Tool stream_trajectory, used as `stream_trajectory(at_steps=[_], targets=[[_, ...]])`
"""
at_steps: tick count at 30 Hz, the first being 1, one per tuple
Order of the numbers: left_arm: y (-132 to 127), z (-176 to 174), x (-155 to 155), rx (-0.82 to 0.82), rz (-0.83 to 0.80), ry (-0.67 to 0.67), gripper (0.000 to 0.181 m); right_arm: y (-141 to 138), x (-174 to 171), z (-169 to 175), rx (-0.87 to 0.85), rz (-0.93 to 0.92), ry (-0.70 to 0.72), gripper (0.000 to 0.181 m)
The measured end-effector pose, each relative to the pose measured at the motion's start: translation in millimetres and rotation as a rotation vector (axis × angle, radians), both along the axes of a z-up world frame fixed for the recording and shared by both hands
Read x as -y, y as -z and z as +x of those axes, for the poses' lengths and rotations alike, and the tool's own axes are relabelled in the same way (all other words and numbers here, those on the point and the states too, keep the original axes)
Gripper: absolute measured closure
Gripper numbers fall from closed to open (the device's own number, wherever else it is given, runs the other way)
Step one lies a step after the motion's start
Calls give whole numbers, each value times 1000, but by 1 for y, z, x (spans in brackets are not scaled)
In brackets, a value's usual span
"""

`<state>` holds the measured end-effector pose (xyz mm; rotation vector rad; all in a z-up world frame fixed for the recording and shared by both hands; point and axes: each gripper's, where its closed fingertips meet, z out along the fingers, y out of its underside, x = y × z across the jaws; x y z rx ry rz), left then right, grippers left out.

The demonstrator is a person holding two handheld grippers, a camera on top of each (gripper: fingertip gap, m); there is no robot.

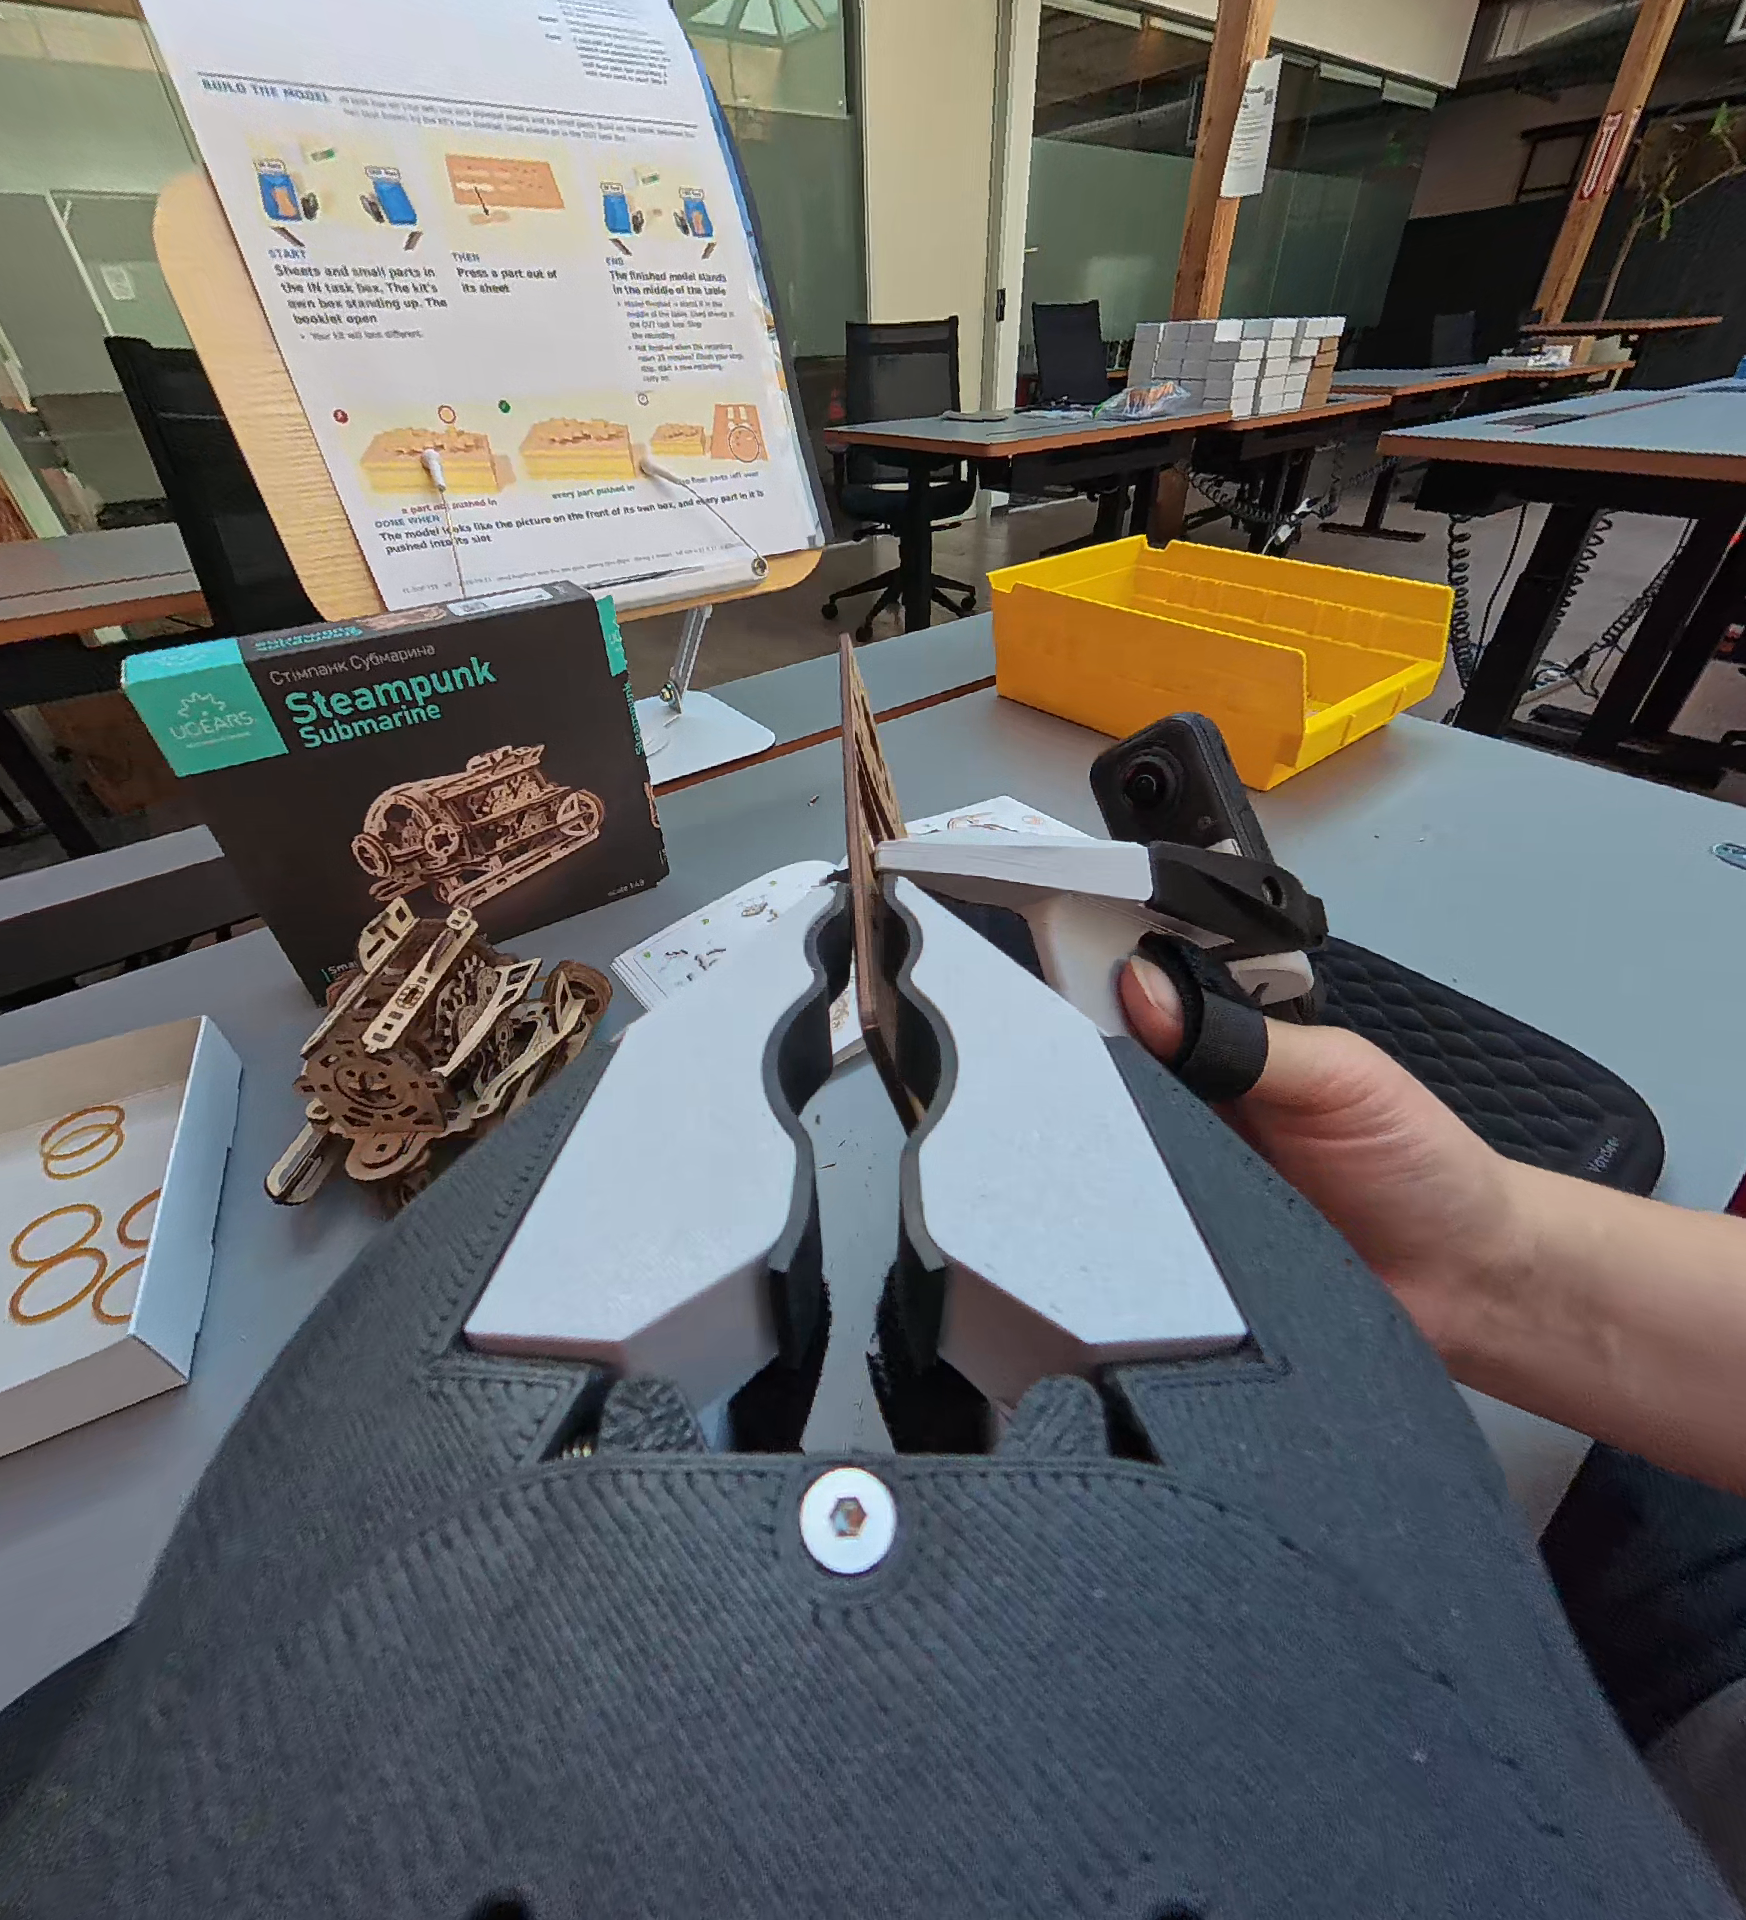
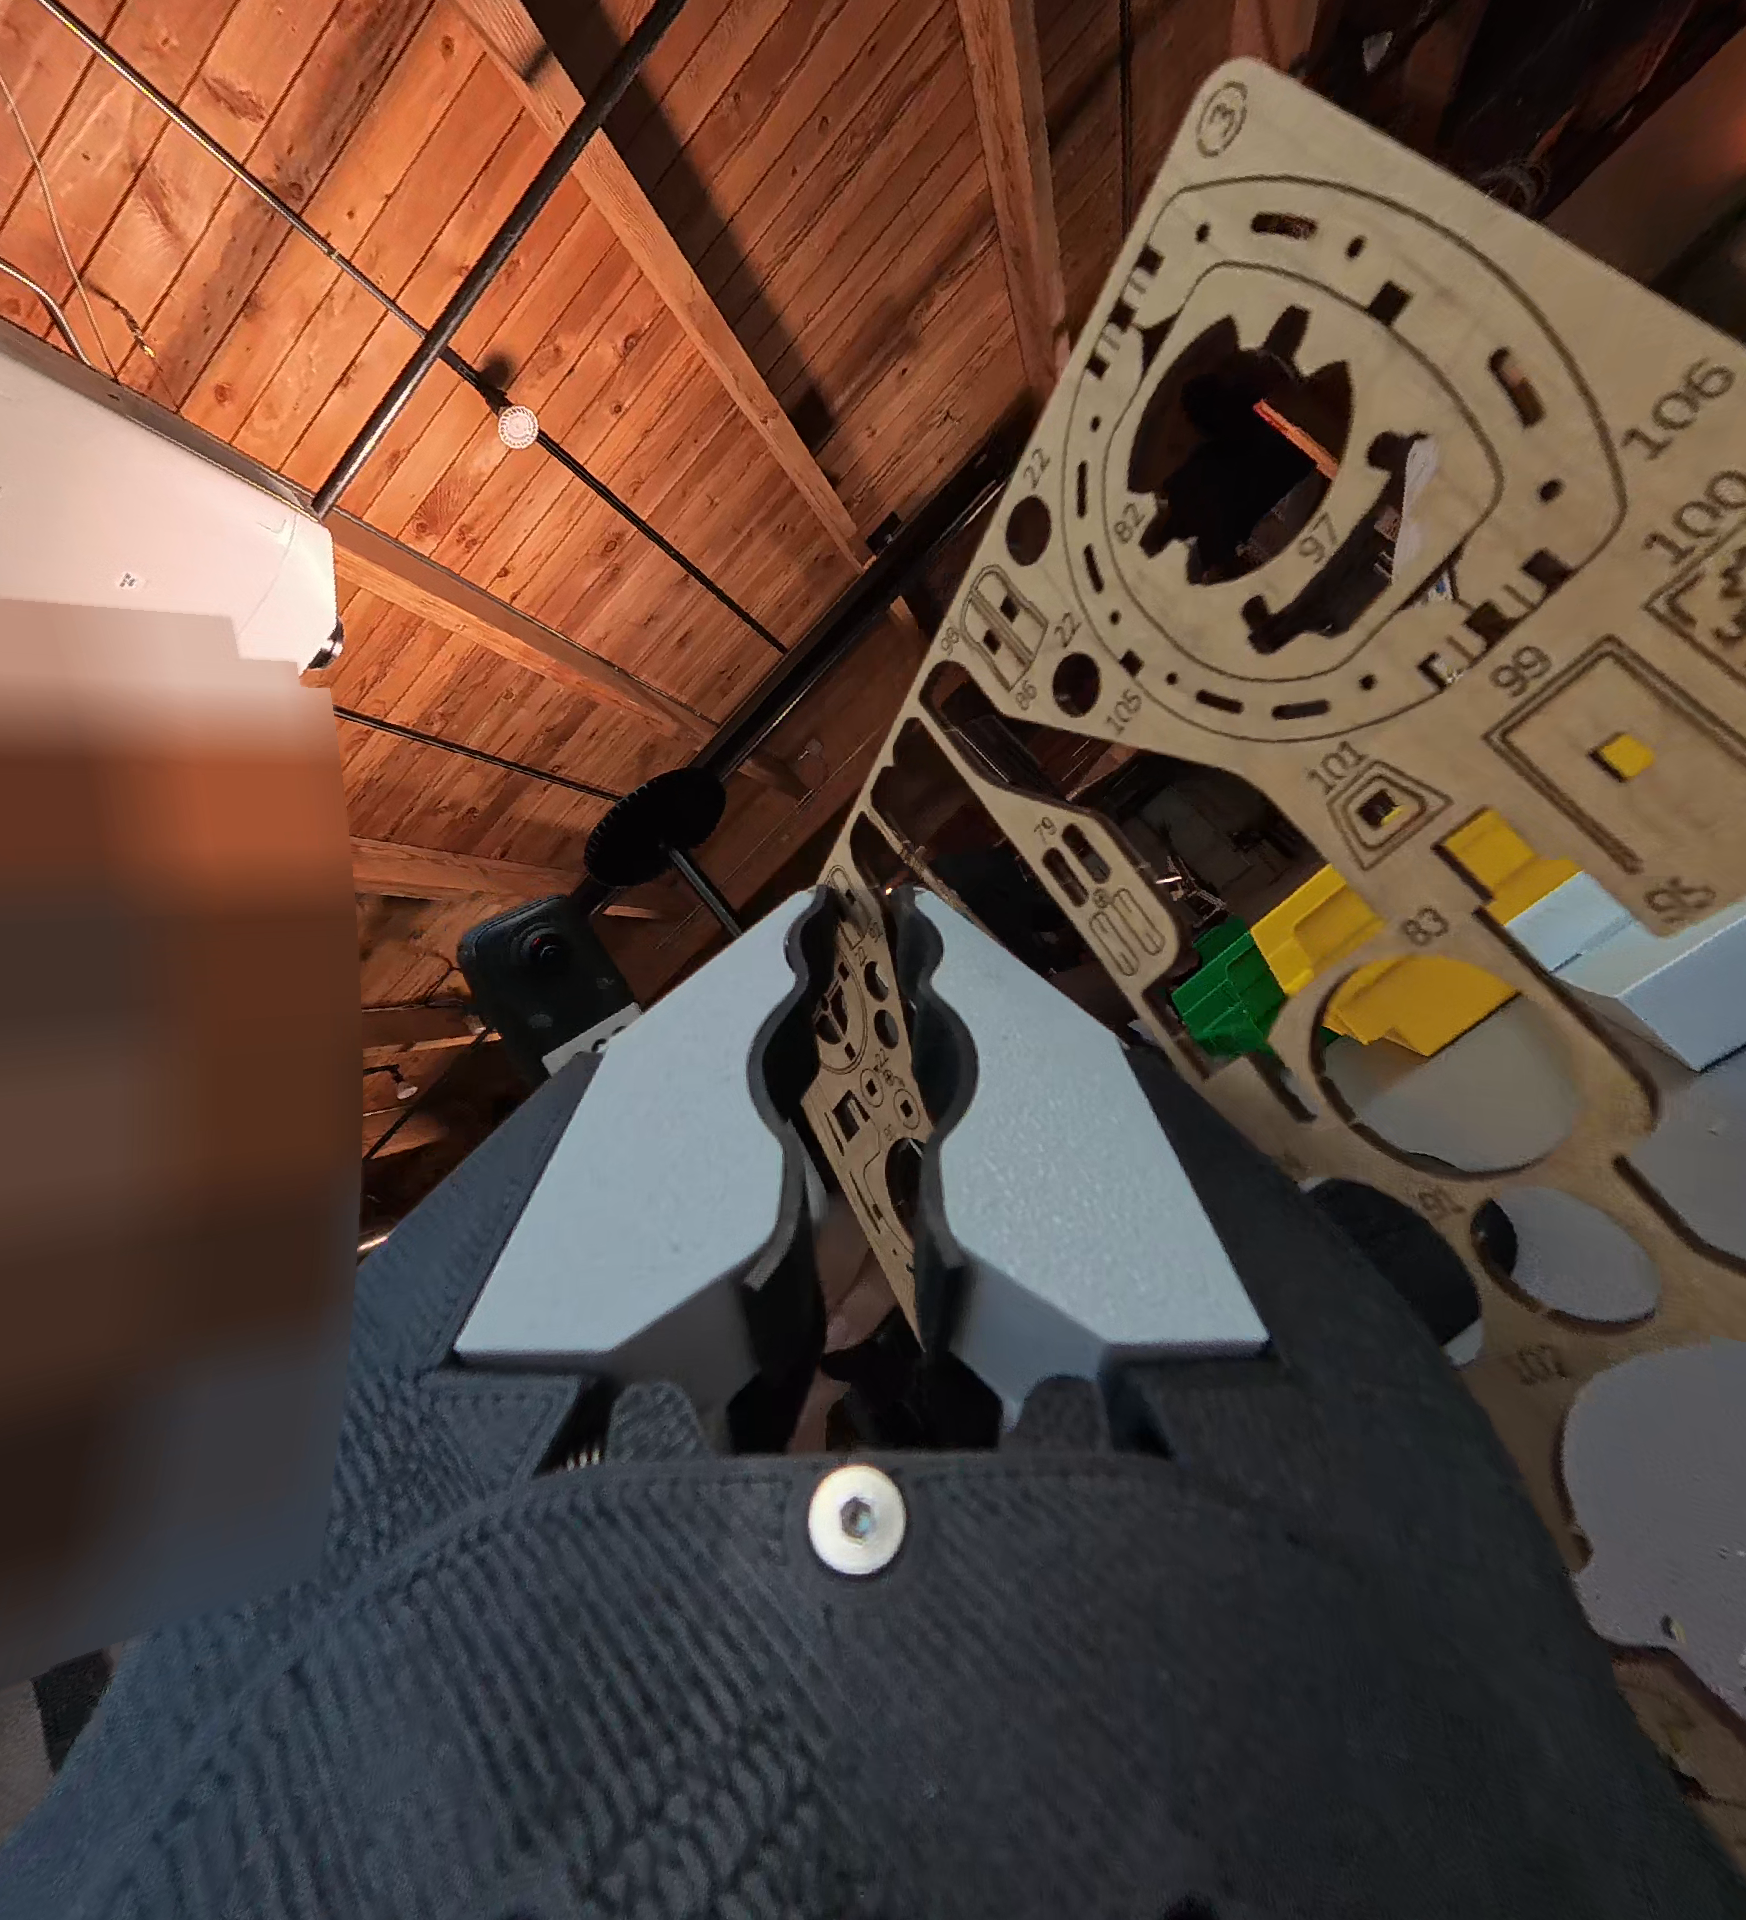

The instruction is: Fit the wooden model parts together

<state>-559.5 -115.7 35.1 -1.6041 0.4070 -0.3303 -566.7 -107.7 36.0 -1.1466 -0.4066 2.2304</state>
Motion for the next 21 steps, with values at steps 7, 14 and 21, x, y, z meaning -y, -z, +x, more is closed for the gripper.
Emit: stream_trajectory(at_steps=[7,14,21], targets=[[23,-32,21,217,-128,160,173,23,10,-22,191,139,56,174],[21,-45,27,258,-205,282,163,30,20,-38,286,213,18,174],[33,-42,23,258,-314,322,181,34,21,-42,362,258,42,173]])
